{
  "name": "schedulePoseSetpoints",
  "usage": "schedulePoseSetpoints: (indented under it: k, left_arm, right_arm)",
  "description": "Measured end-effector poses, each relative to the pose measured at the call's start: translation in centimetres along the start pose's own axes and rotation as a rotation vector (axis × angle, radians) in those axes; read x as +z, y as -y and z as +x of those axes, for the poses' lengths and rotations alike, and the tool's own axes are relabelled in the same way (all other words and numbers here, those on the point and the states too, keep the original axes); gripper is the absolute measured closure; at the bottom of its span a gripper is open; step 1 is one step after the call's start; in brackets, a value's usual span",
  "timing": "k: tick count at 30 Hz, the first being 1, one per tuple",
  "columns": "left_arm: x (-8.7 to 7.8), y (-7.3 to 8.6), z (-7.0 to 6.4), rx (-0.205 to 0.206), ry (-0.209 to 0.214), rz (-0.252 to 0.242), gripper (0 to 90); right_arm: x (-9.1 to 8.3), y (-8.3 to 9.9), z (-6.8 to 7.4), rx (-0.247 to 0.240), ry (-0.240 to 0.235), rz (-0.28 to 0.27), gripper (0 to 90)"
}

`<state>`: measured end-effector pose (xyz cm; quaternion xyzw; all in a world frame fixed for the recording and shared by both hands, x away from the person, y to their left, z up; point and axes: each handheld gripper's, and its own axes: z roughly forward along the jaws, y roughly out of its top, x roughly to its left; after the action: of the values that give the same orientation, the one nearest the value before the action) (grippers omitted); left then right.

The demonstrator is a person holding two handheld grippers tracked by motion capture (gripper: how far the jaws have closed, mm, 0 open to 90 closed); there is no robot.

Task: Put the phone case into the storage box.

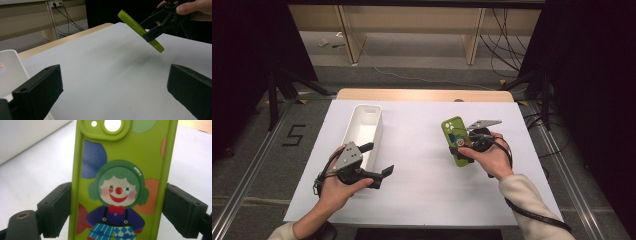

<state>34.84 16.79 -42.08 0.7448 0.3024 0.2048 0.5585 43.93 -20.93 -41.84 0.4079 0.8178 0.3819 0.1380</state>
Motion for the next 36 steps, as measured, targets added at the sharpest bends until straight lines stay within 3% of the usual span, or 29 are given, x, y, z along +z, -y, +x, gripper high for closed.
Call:
schedulePoseSetpoints:
  k: [19, 36]
  left_arm:
    - [-0.1, -0.1, 0.0, 0.003, -0.002, -0.001, 0.0]
    - [0.0, 0.0, 0.0, 0.002, -0.003, 0.000, 0.0]
  right_arm:
    - [-2.0, 0.8, 0.7, -0.057, -0.050, -0.156, 15.7]
    - [-3.1, 2.1, 0.9, -0.073, -0.056, -0.230, 15.8]
